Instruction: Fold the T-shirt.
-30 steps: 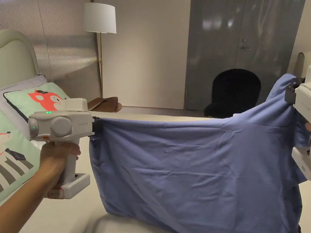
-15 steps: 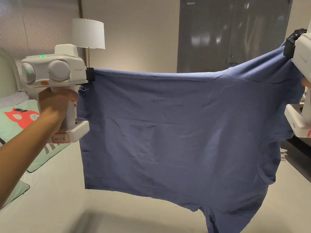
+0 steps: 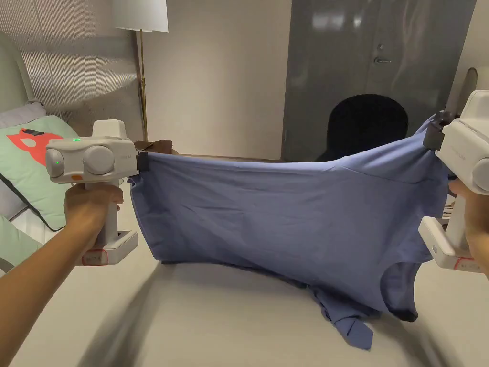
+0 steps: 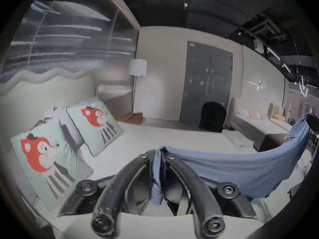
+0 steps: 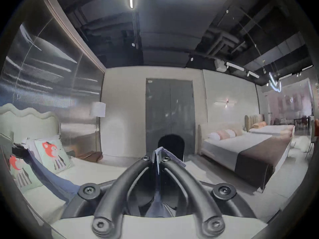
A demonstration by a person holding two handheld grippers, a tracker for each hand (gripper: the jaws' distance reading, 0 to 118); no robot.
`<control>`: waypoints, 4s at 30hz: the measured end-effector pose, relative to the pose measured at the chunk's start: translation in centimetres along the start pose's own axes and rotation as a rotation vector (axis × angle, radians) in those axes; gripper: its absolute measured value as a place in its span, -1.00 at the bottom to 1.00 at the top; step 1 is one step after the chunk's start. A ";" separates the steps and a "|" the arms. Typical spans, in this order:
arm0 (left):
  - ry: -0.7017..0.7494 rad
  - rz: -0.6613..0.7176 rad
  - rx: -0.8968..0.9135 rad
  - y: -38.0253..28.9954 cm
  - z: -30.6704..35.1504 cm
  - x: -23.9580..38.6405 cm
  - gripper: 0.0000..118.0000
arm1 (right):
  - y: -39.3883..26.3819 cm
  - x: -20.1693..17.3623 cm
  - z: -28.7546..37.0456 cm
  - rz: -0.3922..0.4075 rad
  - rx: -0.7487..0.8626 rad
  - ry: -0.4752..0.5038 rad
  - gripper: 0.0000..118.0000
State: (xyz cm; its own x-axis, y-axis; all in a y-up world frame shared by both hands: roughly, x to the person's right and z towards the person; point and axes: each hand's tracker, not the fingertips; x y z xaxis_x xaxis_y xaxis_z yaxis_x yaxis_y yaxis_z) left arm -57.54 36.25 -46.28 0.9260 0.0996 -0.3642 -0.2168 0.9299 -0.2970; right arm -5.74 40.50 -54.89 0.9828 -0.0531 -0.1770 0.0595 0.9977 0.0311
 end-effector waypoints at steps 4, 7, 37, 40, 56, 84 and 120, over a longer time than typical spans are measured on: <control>0.025 -0.024 -0.066 -5.5 -0.8 -1.0 -0.95 | -6.2 0.6 0.7 -0.021 -0.130 -0.009 -0.97; 0.040 -0.043 -0.127 -8.9 -0.8 -1.7 -0.95 | -9.9 1.0 1.7 -0.017 -0.212 -0.011 -0.97; 0.020 -0.061 -0.419 -31.9 21.1 -8.8 -0.95 | -22.7 5.3 34.1 -0.094 -0.576 0.085 -0.97; 0.022 -0.093 -0.438 -33.2 23.0 -9.4 -0.95 | -23.2 5.7 37.4 -0.113 -0.621 0.094 -0.97; 0.044 -0.073 -0.540 -38.2 28.4 -11.9 -0.95 | -30.9 5.4 44.1 -0.139 -0.913 0.052 -0.97; -0.076 -0.067 0.216 -24.2 33.4 -1.4 0.64 | -13.3 -3.0 38.4 0.074 -0.175 0.037 0.55; 0.077 0.006 -0.491 -37.1 29.2 -10.4 0.43 | -15.5 -1.5 38.9 0.145 -0.242 0.030 -1.00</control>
State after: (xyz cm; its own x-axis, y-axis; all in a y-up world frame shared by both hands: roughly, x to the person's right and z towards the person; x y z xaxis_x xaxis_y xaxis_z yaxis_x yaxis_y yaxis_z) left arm -50.10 11.01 -5.71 0.9026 0.0605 -0.4261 -0.3592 0.6513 -0.6684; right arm -1.37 23.49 -16.88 0.9721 0.0885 -0.2171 -0.1284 0.9758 -0.1770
